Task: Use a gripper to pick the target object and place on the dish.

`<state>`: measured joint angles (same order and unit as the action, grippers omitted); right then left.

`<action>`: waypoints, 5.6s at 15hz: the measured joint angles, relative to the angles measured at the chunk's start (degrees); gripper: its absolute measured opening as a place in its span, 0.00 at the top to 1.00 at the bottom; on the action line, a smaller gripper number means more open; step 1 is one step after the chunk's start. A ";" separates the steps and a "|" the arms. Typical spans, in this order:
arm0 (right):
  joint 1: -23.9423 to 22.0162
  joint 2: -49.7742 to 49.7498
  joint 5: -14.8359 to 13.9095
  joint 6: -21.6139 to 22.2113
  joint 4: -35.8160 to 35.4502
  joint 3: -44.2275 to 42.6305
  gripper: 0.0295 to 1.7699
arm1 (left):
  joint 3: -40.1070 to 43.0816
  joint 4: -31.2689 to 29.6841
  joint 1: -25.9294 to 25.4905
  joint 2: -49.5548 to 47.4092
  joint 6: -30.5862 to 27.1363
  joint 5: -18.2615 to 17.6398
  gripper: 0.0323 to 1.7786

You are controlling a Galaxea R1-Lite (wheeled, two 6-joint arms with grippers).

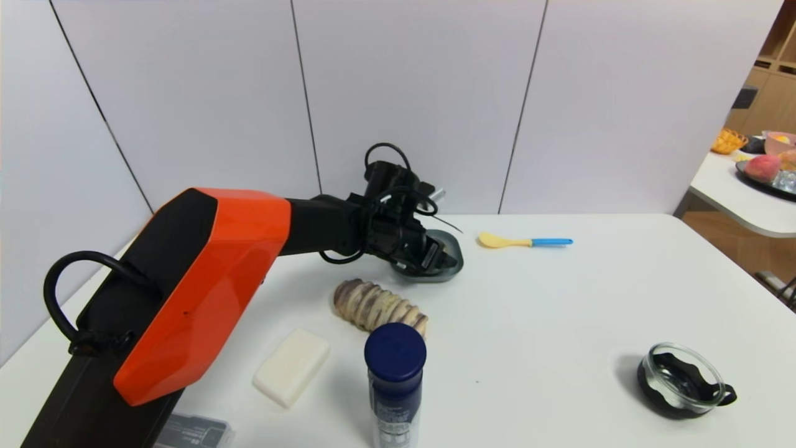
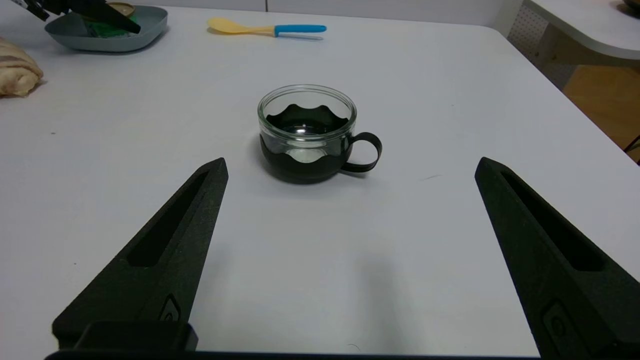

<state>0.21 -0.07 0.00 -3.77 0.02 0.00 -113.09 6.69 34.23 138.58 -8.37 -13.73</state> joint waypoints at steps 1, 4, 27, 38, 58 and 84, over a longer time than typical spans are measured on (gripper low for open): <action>0.00 0.00 0.00 0.00 -0.02 0.00 0.03 | 0.00 0.00 -0.06 -0.24 -0.05 0.00 0.14; 0.00 0.00 0.00 -0.02 -0.02 0.00 0.03 | 0.00 -0.02 -0.50 -1.54 -0.06 0.28 0.11; 0.00 0.00 0.00 0.00 -0.02 0.00 0.03 | 45.35 -42.46 -21.57 -43.98 4.69 11.12 0.05; 0.00 0.00 -0.02 -0.02 -0.02 0.00 0.03 | 88.61 -45.23 -26.08 -88.31 4.13 11.67 0.05; 0.00 0.00 -0.02 0.00 -0.02 0.00 0.03 | 113.09 -10.33 -33.96 -133.96 5.05 14.32 0.05; 0.00 0.00 0.00 -0.02 -0.02 0.00 0.03 | 113.09 -6.69 -34.05 -138.69 9.67 14.91 0.05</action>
<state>0.21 -0.07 0.00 -3.79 0.00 0.00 0.00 0.00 0.18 -0.11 1.29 1.18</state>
